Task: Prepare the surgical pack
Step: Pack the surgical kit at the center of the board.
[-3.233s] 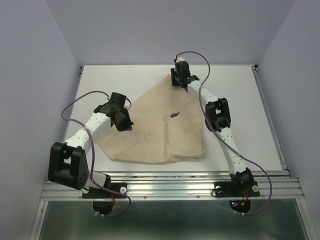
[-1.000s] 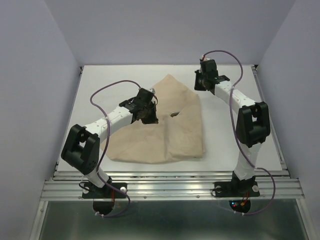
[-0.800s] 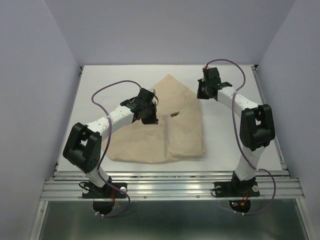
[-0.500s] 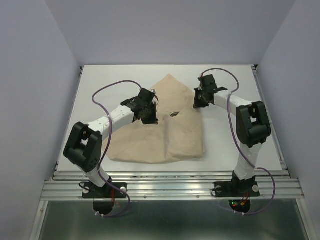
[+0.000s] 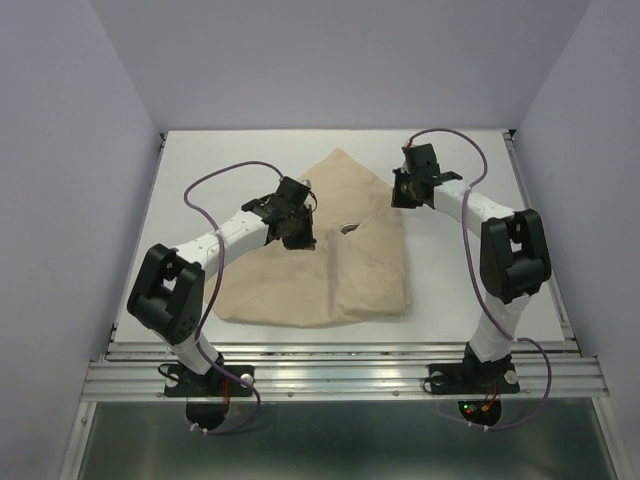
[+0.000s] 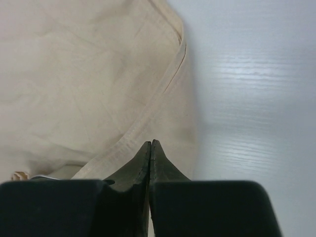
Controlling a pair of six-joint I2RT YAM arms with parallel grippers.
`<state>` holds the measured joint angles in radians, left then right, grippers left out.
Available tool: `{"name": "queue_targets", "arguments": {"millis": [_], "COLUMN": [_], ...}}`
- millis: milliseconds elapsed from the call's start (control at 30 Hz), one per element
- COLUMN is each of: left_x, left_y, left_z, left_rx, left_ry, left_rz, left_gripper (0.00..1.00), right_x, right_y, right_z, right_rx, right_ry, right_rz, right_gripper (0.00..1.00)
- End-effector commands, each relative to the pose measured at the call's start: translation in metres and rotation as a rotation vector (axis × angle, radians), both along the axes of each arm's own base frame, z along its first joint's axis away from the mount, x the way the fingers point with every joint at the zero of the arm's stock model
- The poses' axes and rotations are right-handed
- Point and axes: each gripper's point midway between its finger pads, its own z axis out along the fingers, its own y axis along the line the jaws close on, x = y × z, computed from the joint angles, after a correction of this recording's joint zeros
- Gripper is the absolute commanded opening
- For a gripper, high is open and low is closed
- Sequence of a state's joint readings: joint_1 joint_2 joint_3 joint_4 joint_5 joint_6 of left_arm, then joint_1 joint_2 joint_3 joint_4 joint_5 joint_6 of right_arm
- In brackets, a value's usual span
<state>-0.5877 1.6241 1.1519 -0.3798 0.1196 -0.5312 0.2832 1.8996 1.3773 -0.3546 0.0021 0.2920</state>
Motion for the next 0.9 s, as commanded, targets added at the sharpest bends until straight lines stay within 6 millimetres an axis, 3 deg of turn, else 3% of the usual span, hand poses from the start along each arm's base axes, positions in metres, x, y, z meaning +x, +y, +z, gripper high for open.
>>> {"name": "queue_targets", "arguments": {"millis": [0, 433, 567, 667, 733, 767, 833, 867], "left_x": [0.006, 0.004, 0.005, 0.007, 0.01, 0.011, 0.013, 0.013], "left_y": [-0.002, 0.001, 0.002, 0.005, 0.006, 0.008, 0.012, 0.015], "left_z": [0.012, 0.013, 0.017, 0.025, 0.035, 0.038, 0.045, 0.046], "left_rx": [0.003, 0.011, 0.005, 0.014, 0.013, 0.017, 0.014, 0.017], "left_ry": [-0.03, -0.031, -0.034, -0.045, -0.067, -0.074, -0.087, -0.086], "left_rz": [-0.009, -0.004, 0.004, 0.009, 0.013, 0.018, 0.028, 0.032], "left_gripper": [0.0, 0.0, 0.0, 0.0, 0.0, 0.0, 0.0, 0.0], "right_x": [0.015, 0.012, 0.018, 0.036, 0.046, 0.057, 0.069, 0.076], "right_y": [-0.009, -0.01, -0.009, -0.002, 0.005, 0.01, 0.021, 0.024], "right_z": [0.041, -0.043, -0.022, 0.031, 0.048, 0.062, 0.069, 0.071], "right_rx": [-0.029, -0.08, -0.073, -0.03, -0.005, 0.014, 0.04, 0.041], "right_ry": [-0.136, 0.043, 0.001, -0.124, -0.168, -0.212, -0.238, -0.245], "right_rz": [-0.055, -0.069, -0.065, -0.05, -0.031, -0.018, 0.022, 0.031], "right_gripper": [0.01, 0.01, 0.01, 0.01, 0.04, 0.09, 0.2, 0.32]}}
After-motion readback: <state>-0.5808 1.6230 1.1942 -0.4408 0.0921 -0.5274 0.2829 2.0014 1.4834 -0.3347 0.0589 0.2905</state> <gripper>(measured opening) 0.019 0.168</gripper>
